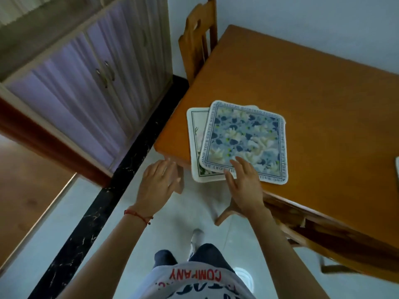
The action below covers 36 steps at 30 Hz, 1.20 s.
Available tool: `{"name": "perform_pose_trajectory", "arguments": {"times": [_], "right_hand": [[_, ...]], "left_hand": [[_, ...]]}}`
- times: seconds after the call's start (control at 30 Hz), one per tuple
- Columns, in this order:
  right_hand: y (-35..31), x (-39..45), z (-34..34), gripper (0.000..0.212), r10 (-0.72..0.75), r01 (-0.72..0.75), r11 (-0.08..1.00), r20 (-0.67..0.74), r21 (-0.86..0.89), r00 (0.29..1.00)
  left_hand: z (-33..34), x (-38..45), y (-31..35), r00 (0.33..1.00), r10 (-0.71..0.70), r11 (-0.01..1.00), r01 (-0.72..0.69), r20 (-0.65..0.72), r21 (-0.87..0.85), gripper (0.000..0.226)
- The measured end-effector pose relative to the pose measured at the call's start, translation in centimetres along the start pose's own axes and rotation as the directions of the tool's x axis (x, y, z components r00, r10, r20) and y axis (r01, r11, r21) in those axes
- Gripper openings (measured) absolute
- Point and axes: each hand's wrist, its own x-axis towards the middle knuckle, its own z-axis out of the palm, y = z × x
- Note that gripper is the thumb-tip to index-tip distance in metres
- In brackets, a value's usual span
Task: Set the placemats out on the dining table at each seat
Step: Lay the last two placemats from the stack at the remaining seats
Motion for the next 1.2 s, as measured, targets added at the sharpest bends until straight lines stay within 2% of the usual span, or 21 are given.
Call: {"name": "perform_pose_trajectory", "arguments": {"times": [0.17, 0.3, 0.4, 0.5, 0.7, 0.8, 0.97, 1.07, 1.2], "right_hand": [[1.3, 2.4, -0.9, 0.049, 0.074, -0.075, 0.996, 0.007, 0.055, 0.997], [2.2, 3.8, -1.2, 0.043, 0.129, -0.13, 0.987, 0.016, 0.096, 0.991], [3.3, 5.4, -1.6, 0.041, 0.167, -0.167, 0.981, 0.009, 0.1, 0.986], [4.9, 7.2, -1.8, 0.049, 0.234, -0.233, 0.971, -0.007, 0.06, 0.972], [7.1, 9.9, -2.0, 0.042, 0.367, -0.362, 0.928, -0.047, 0.088, 0.929], [7.7, 10.4, -2.1, 0.042, 0.431, -0.423, 0.9, -0.062, 0.105, 0.9], [9.7, 11.0, -2.4, 0.041, 0.503, -0.494, 0.862, -0.067, 0.108, 0.862], [11.2, 11.6, -2.5, 0.041, 0.53, -0.524, 0.846, -0.043, 0.1, 0.847], [13.0, 12.2, -2.6, 0.041, 0.566, -0.561, 0.821, -0.021, 0.103, 0.824]], "left_hand": [[0.1, 5.2, 1.8, 0.999, 0.04, 0.997, -0.04, -0.001, -0.07, 0.052], [0.3, 8.8, 3.1, 0.996, 0.086, 0.99, -0.081, 0.038, -0.113, 0.052], [0.3, 11.4, 3.6, 0.991, 0.103, 0.981, -0.088, 0.08, -0.171, 0.063], [0.7, 14.2, 3.5, 0.982, 0.12, 0.964, -0.081, 0.143, -0.253, 0.06], [1.2, 18.5, 3.4, 0.971, 0.127, 0.932, -0.048, 0.201, -0.36, 0.055], [1.7, 19.9, 3.9, 0.966, 0.087, 0.904, 0.027, 0.245, -0.426, 0.046], [3.1, 21.5, 4.8, 0.939, -0.059, 0.812, 0.242, 0.339, -0.531, 0.047], [3.9, 21.9, 5.5, 0.908, -0.175, 0.751, 0.373, 0.38, -0.545, 0.043], [3.7, 21.9, 7.0, 0.875, -0.266, 0.706, 0.462, 0.404, -0.537, 0.049]]}}
